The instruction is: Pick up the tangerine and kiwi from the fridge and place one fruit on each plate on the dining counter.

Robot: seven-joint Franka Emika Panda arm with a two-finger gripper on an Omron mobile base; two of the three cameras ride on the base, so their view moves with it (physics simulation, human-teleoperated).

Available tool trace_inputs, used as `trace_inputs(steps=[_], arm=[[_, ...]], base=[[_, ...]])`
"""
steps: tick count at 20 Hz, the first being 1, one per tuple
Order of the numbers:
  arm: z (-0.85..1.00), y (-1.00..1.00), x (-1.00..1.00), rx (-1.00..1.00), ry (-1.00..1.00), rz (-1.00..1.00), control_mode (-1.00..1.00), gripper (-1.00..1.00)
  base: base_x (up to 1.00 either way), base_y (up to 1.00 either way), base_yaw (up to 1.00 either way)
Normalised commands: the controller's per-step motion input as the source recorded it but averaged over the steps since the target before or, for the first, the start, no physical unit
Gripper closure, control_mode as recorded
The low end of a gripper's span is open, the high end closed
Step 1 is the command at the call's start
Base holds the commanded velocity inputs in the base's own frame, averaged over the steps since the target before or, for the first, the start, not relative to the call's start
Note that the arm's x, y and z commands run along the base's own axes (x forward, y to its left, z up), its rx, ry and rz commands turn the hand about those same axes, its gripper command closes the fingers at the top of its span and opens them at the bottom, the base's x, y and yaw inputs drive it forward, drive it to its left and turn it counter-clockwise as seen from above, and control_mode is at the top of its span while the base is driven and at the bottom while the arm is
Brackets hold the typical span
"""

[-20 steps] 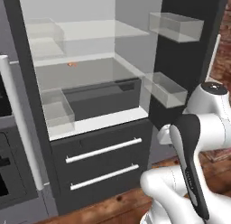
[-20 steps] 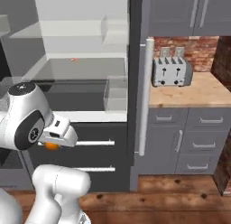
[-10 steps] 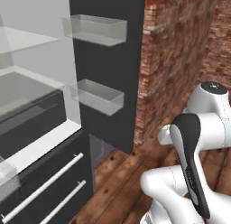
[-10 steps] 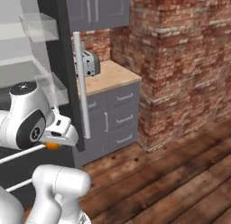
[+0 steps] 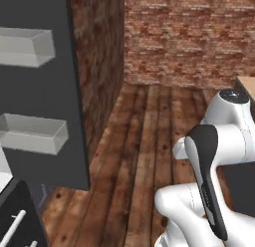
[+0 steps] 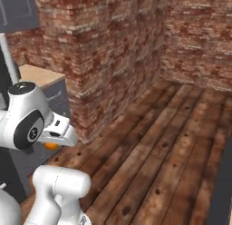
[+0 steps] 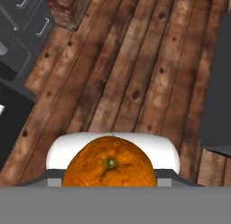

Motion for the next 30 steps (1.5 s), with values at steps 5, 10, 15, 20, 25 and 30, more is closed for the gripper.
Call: trace_inputs(steps=[5,10,15,20,25,30], arm=[[0.00,0.00,0.00,0.00,0.00,0.00,1.00,1.00],[0.00,0.00,0.00,0.00,0.00,0.00,1.00,1.00],[0.00,0.00,0.00,0.00,0.00,0.00,1.00,1.00],[0.00,0.00,0.00,0.00,0.00,0.00,1.00,1.00],[0.00,0.00,0.00,0.00,0.00,0.00,1.00,1.00],[0.00,0.00,0.00,0.00,0.00,0.00,1.00,1.00]], base=[[0.38,-0.85,-0.57],[0.80,-0.40,-0.39],[0.97,-0.06,-0.25],[1.00,0.15,-0.07],[1.00,0.11,-0.06],[1.00,0.04,-0.06]])
